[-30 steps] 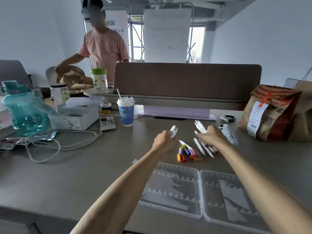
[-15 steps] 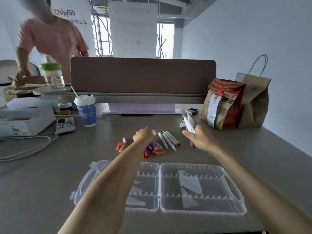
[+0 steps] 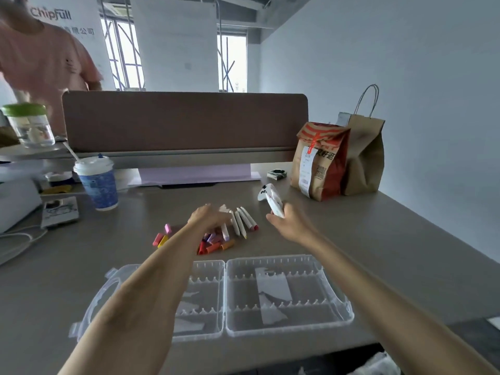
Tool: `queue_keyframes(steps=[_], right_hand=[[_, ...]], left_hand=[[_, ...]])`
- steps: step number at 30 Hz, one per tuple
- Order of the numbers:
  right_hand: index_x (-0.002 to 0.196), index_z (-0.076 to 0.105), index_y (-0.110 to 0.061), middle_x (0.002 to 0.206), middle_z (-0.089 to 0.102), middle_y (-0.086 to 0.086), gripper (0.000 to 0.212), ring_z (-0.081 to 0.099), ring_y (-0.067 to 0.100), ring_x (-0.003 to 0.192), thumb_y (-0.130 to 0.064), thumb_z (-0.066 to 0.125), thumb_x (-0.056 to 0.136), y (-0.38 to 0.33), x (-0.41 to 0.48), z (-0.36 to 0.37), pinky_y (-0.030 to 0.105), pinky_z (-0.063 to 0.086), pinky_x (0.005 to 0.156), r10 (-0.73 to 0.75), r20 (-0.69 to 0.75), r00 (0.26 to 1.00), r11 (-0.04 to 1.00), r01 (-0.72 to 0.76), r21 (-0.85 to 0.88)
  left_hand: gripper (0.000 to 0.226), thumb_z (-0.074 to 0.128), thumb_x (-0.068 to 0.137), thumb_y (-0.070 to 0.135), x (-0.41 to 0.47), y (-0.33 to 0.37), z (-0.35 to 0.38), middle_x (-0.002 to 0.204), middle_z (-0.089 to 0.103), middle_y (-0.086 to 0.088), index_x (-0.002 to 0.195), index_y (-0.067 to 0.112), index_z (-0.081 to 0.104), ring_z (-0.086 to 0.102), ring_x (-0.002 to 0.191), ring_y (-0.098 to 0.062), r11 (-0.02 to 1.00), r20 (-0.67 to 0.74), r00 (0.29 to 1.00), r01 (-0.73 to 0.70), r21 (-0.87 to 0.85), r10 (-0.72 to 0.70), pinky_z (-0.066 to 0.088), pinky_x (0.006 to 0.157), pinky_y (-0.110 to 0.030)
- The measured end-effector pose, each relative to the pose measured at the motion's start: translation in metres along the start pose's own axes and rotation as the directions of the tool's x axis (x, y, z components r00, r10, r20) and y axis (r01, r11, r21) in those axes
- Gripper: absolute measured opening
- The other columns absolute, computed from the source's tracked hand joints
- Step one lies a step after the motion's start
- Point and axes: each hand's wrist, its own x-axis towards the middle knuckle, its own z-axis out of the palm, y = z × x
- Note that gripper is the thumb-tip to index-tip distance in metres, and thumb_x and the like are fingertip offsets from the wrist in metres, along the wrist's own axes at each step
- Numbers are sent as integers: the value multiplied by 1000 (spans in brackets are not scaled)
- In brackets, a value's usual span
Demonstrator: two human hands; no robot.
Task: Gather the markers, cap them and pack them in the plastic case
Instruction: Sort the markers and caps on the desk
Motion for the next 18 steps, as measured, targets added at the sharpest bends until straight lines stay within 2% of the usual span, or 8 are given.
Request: queue_keyframes(steps=[2,4,7,9,11,13,16,18], right_hand=[[110,51,-3,67,48,2,19,43,11,53,-17,54,98,-2,1,3,10,29,34,58,-24,998,994,-56,92],[105,50,-9,67,52,4,17,47,13,51,-22,55,96,-4,6,9,15,35,37,108,-36,993,989,-104,106],[100,52,-11,78,58,6,22,54,17,61,-28,58,88,-8,20,25,25,41,50,143,-21,990,989,-142,38],[85,51,-15,78,58,5,17,56,19,66,-29,61,84,-12,30,39,30,43,57,152,-21,988,988,-152,-30],[74,47,-18,76,60,6,23,61,23,71,-29,64,84,-17,40,53,33,47,62,141,-10,990,988,-141,-68],[72,55,-14,80,65,10,25,66,28,77,-32,63,86,-23,49,65,35,51,66,113,-15,994,971,-113,-209],[76,69,-10,67,64,4,32,62,23,66,-38,57,87,-28,54,75,27,42,56,59,-31,998,881,-67,-469],[81,71,-12,72,67,6,30,63,25,69,-39,58,85,-27,56,80,26,40,56,-3,-63,998,821,-34,-570]], left_hand=[[48,50,86,53,-1,-9,-3,66,64,-9,76,8,64,59,59,-23,994,-60,998,-37,-106,31,46,54,-23],[45,51,87,46,-2,-19,-3,72,68,-15,76,4,64,58,58,-25,962,-139,989,-95,-256,61,47,55,-27],[31,53,92,32,-13,-28,-7,63,62,-7,72,9,56,52,47,-17,840,-219,969,-211,-499,113,44,50,-28],[24,54,94,25,-23,-32,-11,57,58,-1,76,10,51,47,38,-12,751,-263,955,-274,-600,138,41,40,-24],[19,54,95,22,-31,-37,-14,61,59,-5,82,9,48,47,38,-14,665,-287,944,-318,-675,160,39,36,-24],[19,57,94,22,-40,-43,-17,63,59,-7,85,8,48,48,42,-17,631,-303,932,-359,-688,200,38,37,-25],[17,59,94,18,-58,-51,-21,61,56,-5,88,5,49,49,43,-13,613,-304,914,-406,-677,270,40,39,-23],[17,57,95,16,-66,-55,-23,61,55,-6,87,5,47,48,40,-8,596,-289,904,-426,-680,316,40,38,-22]])
